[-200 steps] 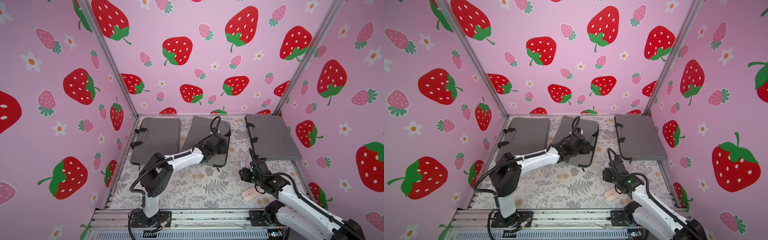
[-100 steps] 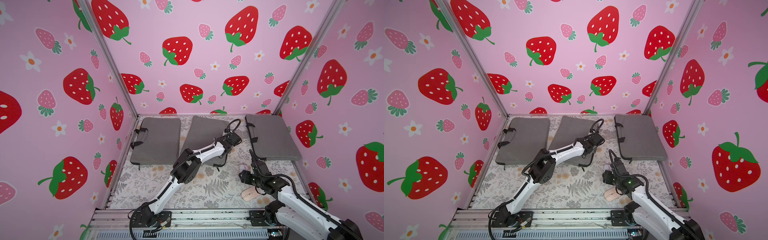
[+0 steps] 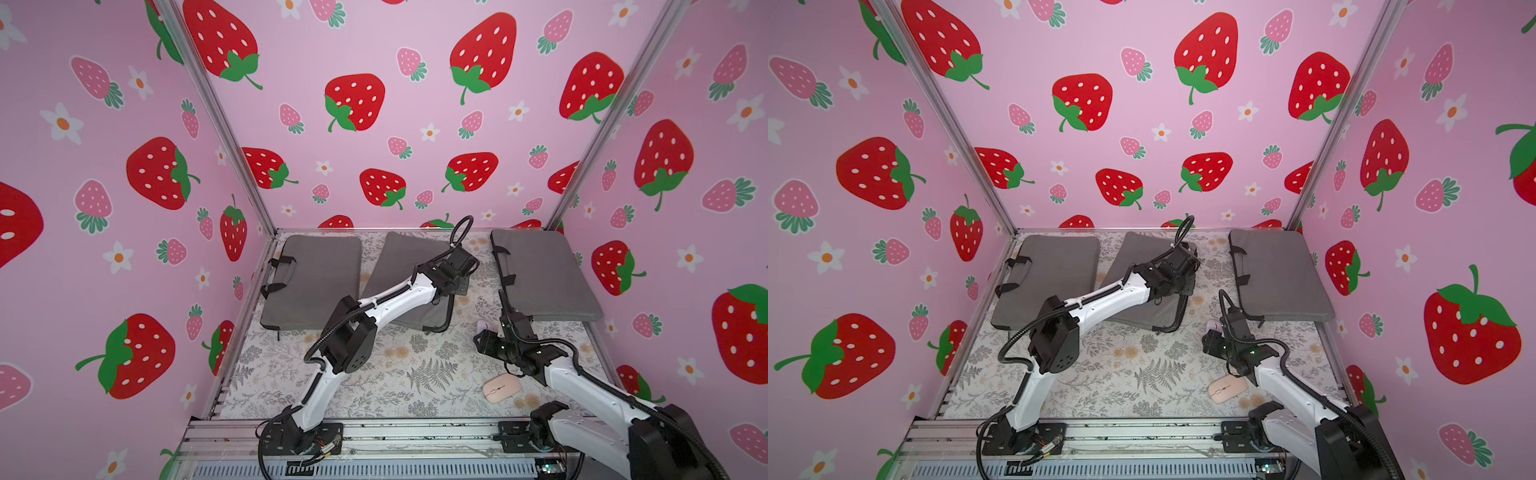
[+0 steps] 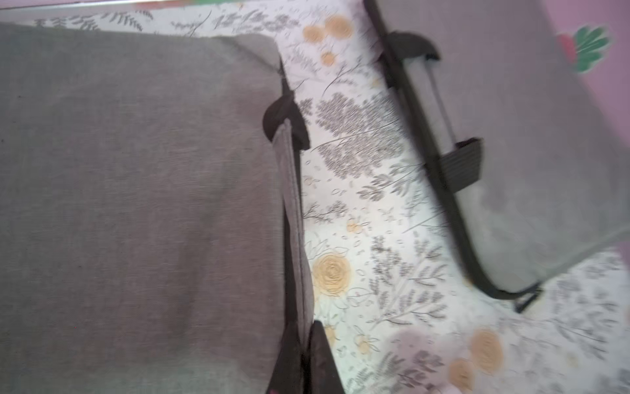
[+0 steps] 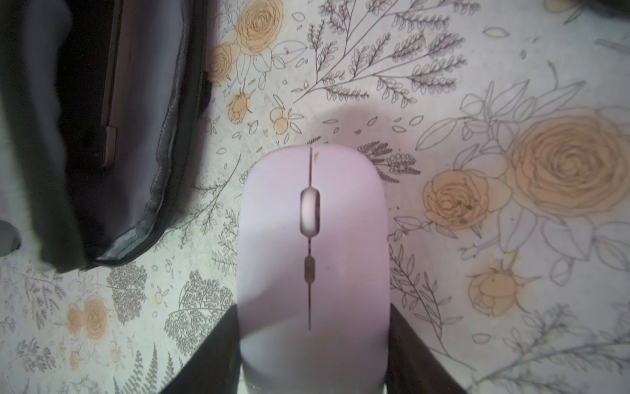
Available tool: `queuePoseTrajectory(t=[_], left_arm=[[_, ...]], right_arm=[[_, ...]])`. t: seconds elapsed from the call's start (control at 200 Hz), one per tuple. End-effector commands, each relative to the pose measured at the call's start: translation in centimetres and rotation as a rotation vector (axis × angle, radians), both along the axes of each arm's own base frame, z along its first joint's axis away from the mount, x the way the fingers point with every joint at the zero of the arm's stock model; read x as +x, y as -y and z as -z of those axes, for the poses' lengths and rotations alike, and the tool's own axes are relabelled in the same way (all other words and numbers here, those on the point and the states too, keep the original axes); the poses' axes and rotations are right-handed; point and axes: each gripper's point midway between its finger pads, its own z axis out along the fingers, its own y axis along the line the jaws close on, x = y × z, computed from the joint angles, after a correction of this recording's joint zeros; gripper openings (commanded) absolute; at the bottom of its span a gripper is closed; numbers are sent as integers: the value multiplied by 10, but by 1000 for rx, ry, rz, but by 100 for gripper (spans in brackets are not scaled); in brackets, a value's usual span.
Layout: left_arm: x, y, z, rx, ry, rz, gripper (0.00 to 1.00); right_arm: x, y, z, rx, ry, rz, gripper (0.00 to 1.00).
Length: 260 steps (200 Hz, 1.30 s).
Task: Put the mouse into the laptop bag
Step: Open the zippered laptop bag at the center of the board, then place the mouse in the zippered laptop bag, then close the zippered laptop bag at the center of the board.
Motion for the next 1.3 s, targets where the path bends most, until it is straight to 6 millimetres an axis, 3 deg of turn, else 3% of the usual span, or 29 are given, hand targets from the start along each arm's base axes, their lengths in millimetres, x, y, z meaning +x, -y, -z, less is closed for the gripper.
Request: queuePoseTrajectory(t=[0.0, 0.24, 0.44, 0.695, 0.825, 1.07, 1.295], left_arm=[[-2, 14, -39, -141, -3, 50, 0], [-11, 22, -55, -240, -38, 96, 0], [-19, 15, -63, -274, -38, 102, 0], [-27, 16, -78, -368, -58, 129, 0], [-32, 19, -85, -408, -67, 152, 0], [-36, 18, -82, -458, -100, 167, 0], [-30, 11, -76, -484, -116, 152, 0]], right_arm=[[39, -12, -32, 89, 101, 26, 56], [101, -21, -39, 174, 91, 64, 56], [169, -39, -41, 217, 93, 71, 56], [225, -66, -35, 278, 90, 49, 56], [243, -80, -34, 312, 92, 18, 56], [260, -85, -31, 306, 100, 11, 58], [263, -86, -29, 291, 110, -3, 74]])
